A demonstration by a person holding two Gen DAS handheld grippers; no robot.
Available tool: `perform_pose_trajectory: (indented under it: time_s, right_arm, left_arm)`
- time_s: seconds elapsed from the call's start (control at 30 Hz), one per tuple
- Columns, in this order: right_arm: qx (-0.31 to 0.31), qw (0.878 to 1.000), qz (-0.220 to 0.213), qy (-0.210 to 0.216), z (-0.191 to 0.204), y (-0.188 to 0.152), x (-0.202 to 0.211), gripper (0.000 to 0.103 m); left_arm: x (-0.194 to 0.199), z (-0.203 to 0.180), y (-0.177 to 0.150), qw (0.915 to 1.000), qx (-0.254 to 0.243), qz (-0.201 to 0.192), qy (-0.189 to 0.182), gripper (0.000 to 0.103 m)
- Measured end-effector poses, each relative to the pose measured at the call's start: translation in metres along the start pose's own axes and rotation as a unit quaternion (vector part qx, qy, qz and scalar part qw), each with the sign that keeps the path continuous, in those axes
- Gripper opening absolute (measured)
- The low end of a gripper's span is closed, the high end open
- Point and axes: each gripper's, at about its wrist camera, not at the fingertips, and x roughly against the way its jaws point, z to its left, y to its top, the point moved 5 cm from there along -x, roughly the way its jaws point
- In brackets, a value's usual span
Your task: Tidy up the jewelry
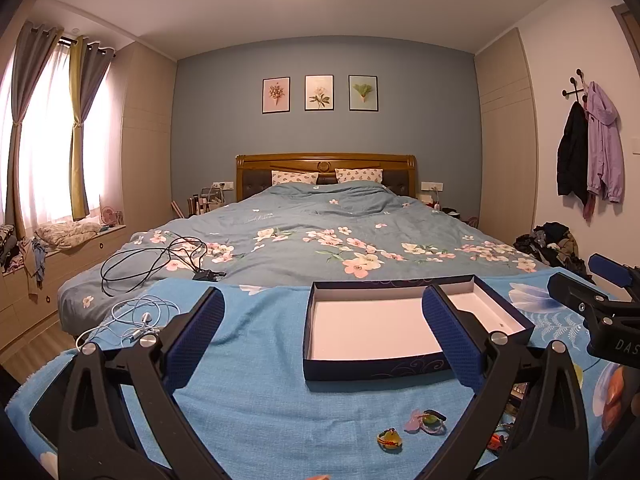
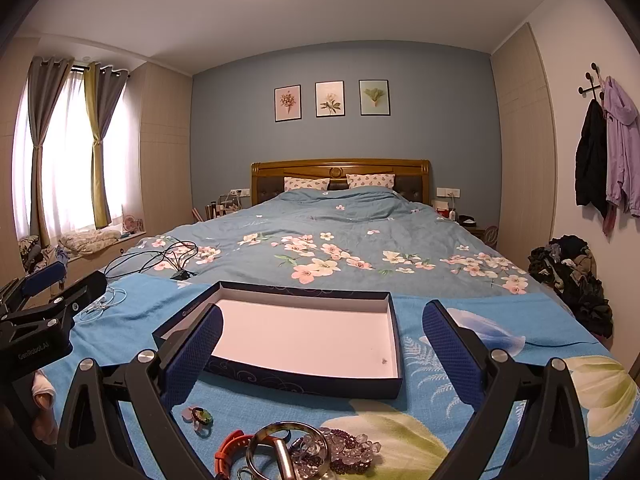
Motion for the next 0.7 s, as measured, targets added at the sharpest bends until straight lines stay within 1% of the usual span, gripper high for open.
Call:
perform_pose_trajectory:
  time_s: [0.7]
  right_arm:
    - [-0.002, 1.0, 0.002, 0.0, -0.0026, 0.0028, 0.0004, 0.097]
  left_arm:
    - [0.0014, -0.0019, 0.0025, 1.0, -0.002, -0.001, 0.0, 0.097]
